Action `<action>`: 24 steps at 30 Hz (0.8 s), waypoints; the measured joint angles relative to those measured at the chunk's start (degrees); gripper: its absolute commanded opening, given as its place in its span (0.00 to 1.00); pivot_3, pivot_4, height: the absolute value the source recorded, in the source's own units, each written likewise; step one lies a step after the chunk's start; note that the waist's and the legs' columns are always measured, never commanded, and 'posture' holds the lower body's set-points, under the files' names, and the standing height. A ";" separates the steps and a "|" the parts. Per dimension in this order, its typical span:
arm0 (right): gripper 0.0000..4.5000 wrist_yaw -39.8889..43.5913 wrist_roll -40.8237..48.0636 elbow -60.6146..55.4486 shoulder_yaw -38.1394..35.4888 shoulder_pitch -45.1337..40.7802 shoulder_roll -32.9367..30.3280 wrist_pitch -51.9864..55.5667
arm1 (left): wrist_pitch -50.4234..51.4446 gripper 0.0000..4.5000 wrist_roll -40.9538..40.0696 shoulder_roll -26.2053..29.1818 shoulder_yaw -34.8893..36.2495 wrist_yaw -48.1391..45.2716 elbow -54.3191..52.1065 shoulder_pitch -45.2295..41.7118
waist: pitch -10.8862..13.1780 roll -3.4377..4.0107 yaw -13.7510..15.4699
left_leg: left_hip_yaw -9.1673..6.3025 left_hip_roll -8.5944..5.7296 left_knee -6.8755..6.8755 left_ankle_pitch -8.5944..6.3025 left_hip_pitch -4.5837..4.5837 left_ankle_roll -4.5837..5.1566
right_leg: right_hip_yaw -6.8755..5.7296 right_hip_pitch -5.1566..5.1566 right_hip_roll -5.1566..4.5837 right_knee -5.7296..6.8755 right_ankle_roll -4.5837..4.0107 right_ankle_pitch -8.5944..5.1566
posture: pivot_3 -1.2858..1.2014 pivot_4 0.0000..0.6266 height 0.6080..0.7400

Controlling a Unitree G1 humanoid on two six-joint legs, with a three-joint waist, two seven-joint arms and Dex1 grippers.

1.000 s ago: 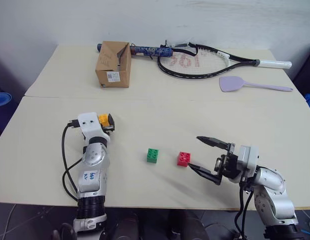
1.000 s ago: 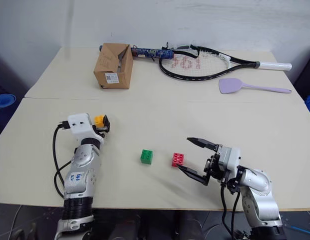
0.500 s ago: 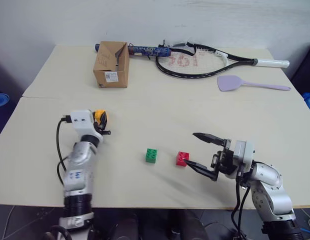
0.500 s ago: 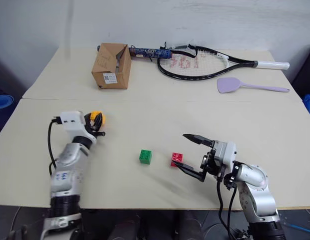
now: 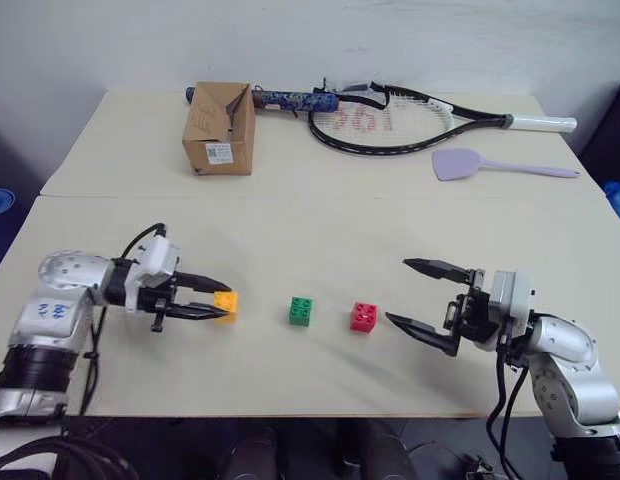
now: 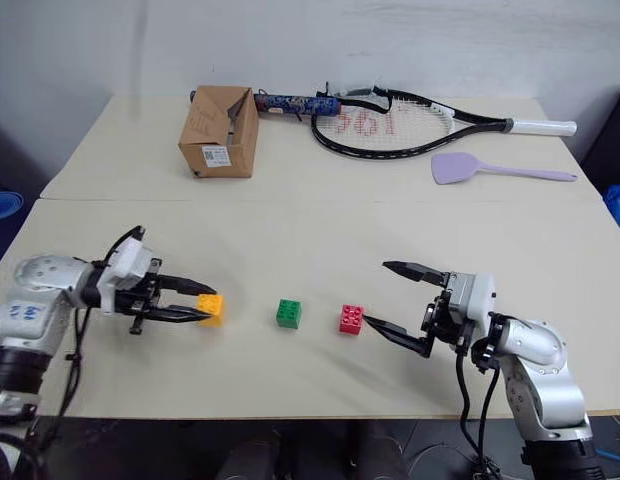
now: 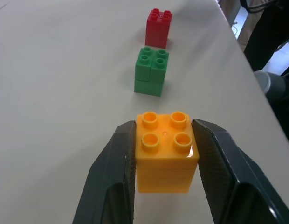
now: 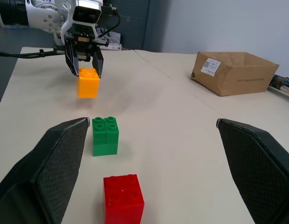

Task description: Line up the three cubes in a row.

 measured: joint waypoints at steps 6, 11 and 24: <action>1.00 -1.18 0.18 -3.52 -0.73 3.78 -0.15 1.50 | -7.00 0.32 1.44 -3.00 -5.15 0.00 9.98 -4.04 | 0.02 -0.04 -0.34 | 0.05 0.03 0.02 0.00 -0.05 0.03 | 0.03 -0.04 0.08 0.02 0.04 0.02 | 0.52 0.24 1.00; 1.00 -2.35 0.19 -5.68 -1.55 4.44 -0.15 2.57 | -8.66 0.32 0.20 -2.62 -7.10 0.00 10.42 -4.40 | 0.02 -0.04 -0.18 | 0.02 0.01 0.03 0.00 -0.03 0.05 | 0.03 -0.02 0.03 0.02 0.04 0.02 | 0.52 0.24 1.00; 1.00 -1.97 0.50 -6.32 -2.38 3.38 -2.14 3.97 | -13.40 0.86 1.36 -1.78 -5.12 0.06 12.02 0.65 | 0.02 -0.04 -0.24 | 0.03 0.03 0.03 0.00 0.00 0.06 | 0.05 -0.02 0.03 0.00 0.04 0.02 | 0.52 0.24 1.00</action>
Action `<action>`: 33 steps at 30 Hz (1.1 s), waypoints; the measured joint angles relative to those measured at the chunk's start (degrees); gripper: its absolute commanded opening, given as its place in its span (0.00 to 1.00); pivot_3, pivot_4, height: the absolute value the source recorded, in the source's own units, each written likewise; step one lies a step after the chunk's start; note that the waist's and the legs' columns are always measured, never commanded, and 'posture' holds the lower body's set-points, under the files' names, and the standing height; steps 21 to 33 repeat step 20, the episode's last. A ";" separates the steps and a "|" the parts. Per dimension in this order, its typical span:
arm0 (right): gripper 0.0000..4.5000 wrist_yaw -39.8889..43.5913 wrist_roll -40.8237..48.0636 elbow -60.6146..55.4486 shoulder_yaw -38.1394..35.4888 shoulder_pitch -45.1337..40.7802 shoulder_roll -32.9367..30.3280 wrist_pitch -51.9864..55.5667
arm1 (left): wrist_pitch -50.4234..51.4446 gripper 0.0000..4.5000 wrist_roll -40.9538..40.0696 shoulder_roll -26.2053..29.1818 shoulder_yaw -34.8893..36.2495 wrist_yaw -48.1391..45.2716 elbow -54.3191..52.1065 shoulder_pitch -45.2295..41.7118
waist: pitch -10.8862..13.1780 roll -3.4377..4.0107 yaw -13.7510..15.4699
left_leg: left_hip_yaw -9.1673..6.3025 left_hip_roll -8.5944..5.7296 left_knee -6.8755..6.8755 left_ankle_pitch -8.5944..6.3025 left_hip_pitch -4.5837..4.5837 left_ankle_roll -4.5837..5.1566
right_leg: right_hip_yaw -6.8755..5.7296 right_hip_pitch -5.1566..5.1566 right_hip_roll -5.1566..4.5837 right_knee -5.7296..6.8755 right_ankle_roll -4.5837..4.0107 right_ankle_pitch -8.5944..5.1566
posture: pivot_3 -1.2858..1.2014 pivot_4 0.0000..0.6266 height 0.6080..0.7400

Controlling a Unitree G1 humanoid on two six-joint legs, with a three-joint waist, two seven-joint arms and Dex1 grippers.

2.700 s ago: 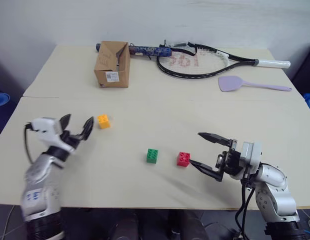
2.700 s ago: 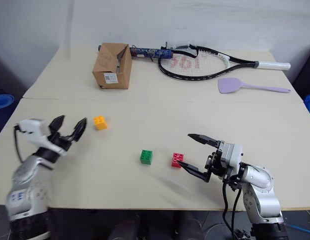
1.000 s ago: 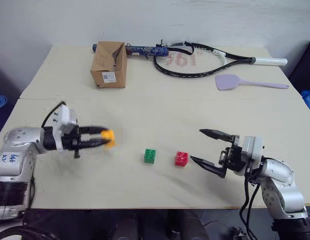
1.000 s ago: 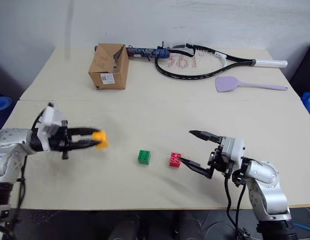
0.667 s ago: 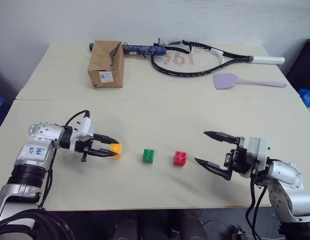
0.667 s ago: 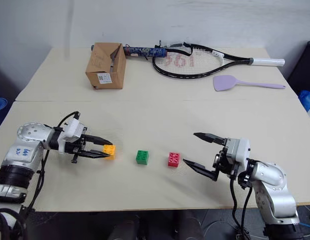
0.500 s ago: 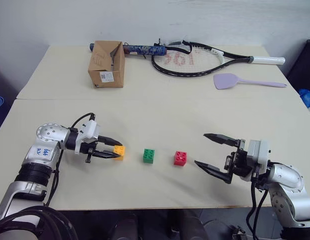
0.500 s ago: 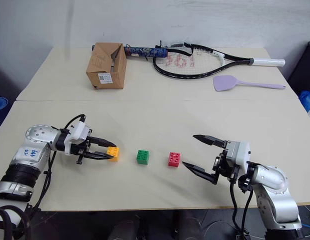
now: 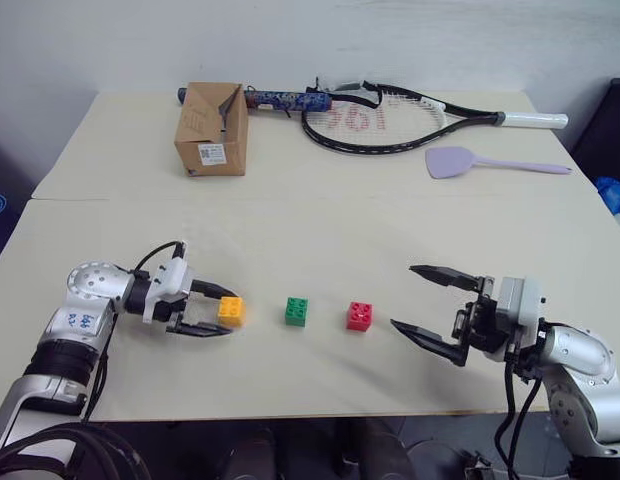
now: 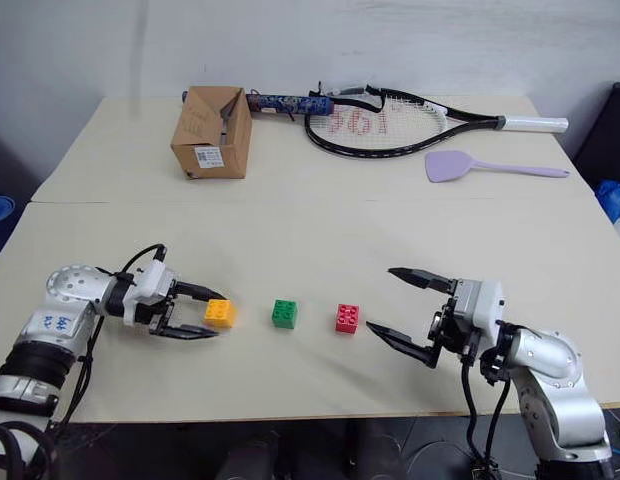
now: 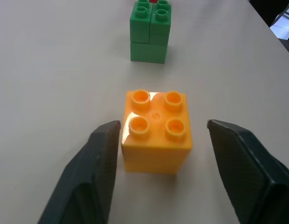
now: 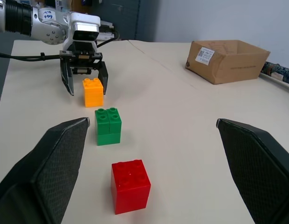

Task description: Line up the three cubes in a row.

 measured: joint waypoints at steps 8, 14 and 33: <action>1.00 5.36 2.29 2.78 -6.08 0.49 -7.04 1.19 | 2.72 0.86 -1.40 6.78 14.10 5.12 -7.97 10.51 | 0.00 0.00 -0.03 | -0.07 -0.04 0.00 -0.05 -0.05 0.09 | -0.06 0.02 -0.15 -0.05 0.01 0.01 | 0.52 0.24 1.00; 1.00 12.43 2.16 9.47 -8.88 -1.90 -12.70 0.65 | 9.33 0.86 -2.61 10.32 23.09 9.27 -15.61 21.90 | 0.01 -0.01 -0.03 | -0.07 0.00 -0.01 -0.05 -0.02 0.08 | -0.05 0.01 -0.16 -0.14 0.01 0.00 | 0.52 0.24 1.00; 1.00 18.88 0.08 18.21 -8.85 -6.18 -15.89 -2.37 | 11.87 0.86 -3.00 10.97 30.19 12.40 -18.44 28.97 | 0.02 0.02 0.02 | -0.07 -0.02 -0.02 -0.06 0.01 0.06 | -0.05 0.02 -0.22 -0.14 0.00 0.00 | 0.52 0.24 1.00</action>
